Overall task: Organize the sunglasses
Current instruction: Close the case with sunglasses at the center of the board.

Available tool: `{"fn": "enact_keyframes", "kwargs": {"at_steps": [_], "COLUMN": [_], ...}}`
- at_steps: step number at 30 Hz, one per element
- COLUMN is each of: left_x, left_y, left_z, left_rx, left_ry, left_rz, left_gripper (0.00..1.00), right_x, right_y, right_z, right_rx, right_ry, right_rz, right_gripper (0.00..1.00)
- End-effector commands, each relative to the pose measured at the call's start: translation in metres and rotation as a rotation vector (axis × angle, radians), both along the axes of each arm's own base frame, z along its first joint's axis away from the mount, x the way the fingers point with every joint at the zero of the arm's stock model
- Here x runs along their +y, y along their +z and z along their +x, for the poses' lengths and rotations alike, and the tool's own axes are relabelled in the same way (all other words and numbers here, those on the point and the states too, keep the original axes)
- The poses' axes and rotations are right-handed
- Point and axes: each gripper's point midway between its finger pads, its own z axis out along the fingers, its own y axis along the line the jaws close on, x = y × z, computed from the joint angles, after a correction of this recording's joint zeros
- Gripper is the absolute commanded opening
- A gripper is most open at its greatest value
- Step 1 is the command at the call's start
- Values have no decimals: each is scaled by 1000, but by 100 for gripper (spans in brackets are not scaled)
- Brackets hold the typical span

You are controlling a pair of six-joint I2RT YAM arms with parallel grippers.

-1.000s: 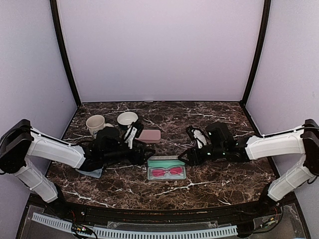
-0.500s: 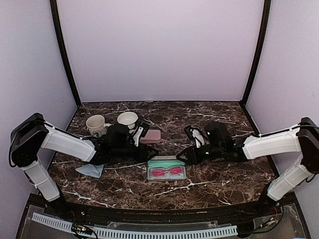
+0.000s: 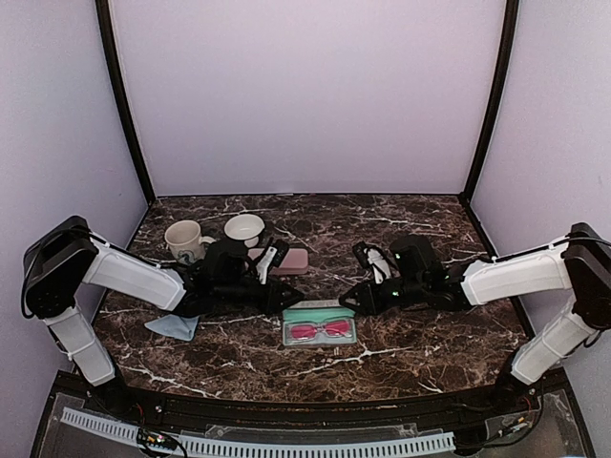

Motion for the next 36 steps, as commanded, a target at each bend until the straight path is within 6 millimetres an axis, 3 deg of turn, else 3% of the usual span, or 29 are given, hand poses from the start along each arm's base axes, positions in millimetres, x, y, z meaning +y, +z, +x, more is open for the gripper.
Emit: {"fn": "enact_keyframes", "kwargs": {"at_steps": [1, 13, 36], "left_x": [0, -2, -2], "left_y": [-5, -24, -36], "left_z": [-12, -32, -45], "left_rx": [0, -47, -53], "left_ry": [-38, -29, -37], "left_rz": [-3, 73, 130], "left_gripper": [20, 18, 17], "right_x": [3, 0, -1], "right_y": [0, -19, -22], "right_z": [-1, -23, -31], "right_rx": [-4, -28, -45], "right_ry": [12, 17, 24], "right_rz": [25, -47, -95], "right_gripper": [40, 39, 39]}}
